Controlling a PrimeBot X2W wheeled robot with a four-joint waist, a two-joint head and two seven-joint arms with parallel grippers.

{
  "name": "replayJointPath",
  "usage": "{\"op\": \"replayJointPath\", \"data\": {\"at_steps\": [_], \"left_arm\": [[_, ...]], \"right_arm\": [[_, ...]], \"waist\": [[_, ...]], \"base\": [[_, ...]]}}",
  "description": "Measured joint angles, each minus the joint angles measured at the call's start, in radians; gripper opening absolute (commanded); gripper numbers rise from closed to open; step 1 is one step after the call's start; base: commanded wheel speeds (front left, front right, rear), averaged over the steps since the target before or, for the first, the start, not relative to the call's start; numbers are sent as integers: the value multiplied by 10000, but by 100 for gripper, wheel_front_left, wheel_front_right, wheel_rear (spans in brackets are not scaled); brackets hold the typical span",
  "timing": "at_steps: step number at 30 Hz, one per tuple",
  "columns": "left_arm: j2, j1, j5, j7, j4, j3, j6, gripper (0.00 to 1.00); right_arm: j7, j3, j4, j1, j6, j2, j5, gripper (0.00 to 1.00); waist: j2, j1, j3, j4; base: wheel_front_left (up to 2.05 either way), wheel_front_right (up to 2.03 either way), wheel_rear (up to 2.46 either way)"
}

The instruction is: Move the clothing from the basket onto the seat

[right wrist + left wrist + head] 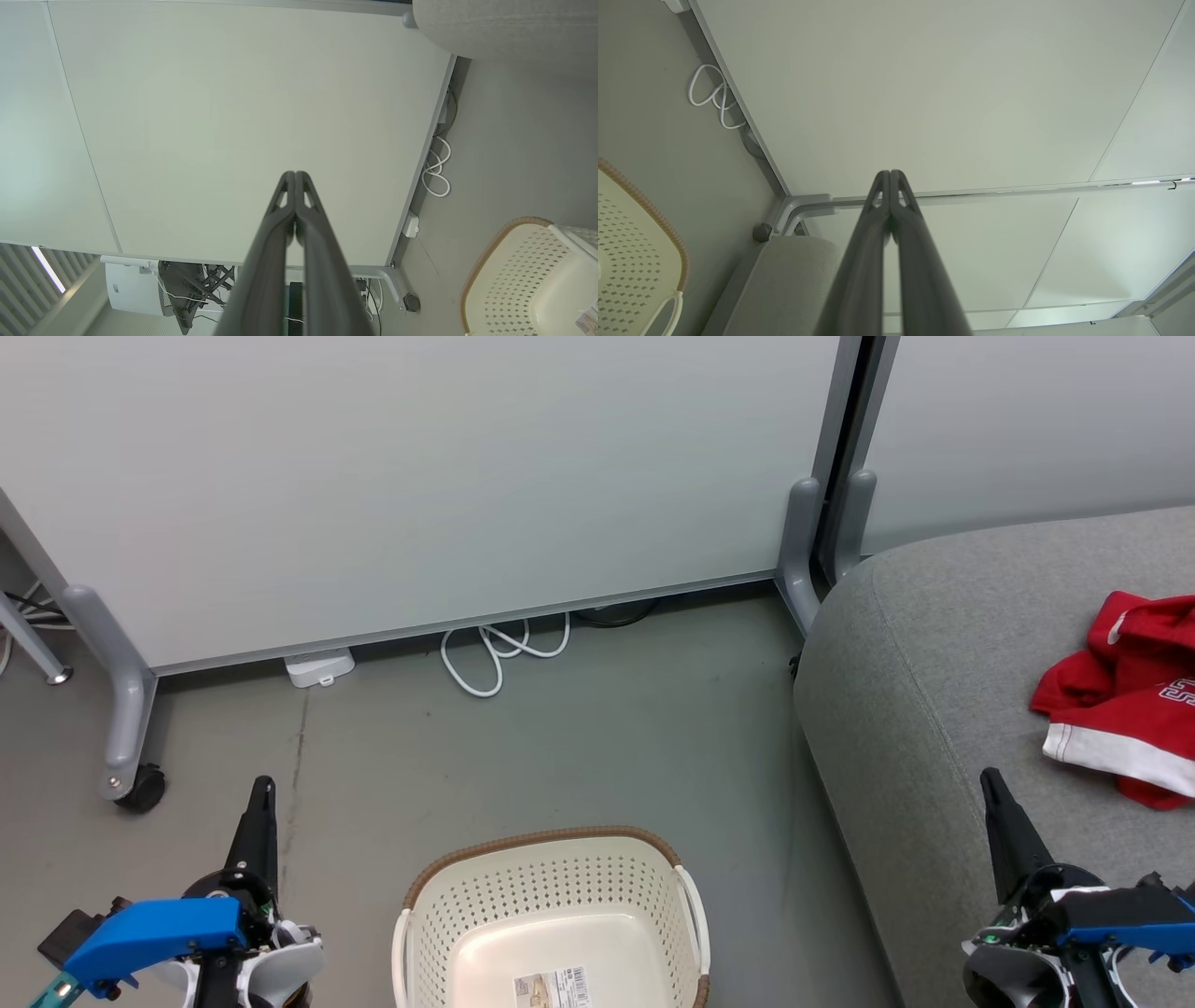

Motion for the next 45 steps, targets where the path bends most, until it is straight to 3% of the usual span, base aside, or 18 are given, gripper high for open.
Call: {"op": "replayJointPath", "data": {"at_steps": [9,45], "left_arm": [[-19,-81,-500,138,-52,130,0,0],[-42,-91,-512,165,-58,157,0,0]], "right_arm": [[100,-33,-40,-13,0,0,594,0],[100,-35,-44,-17,0,0,608,0]], "waist": [[0,0,7,-18],[0,0,7,-18]], "base": [[0,0,0],[0,0,0]]}}
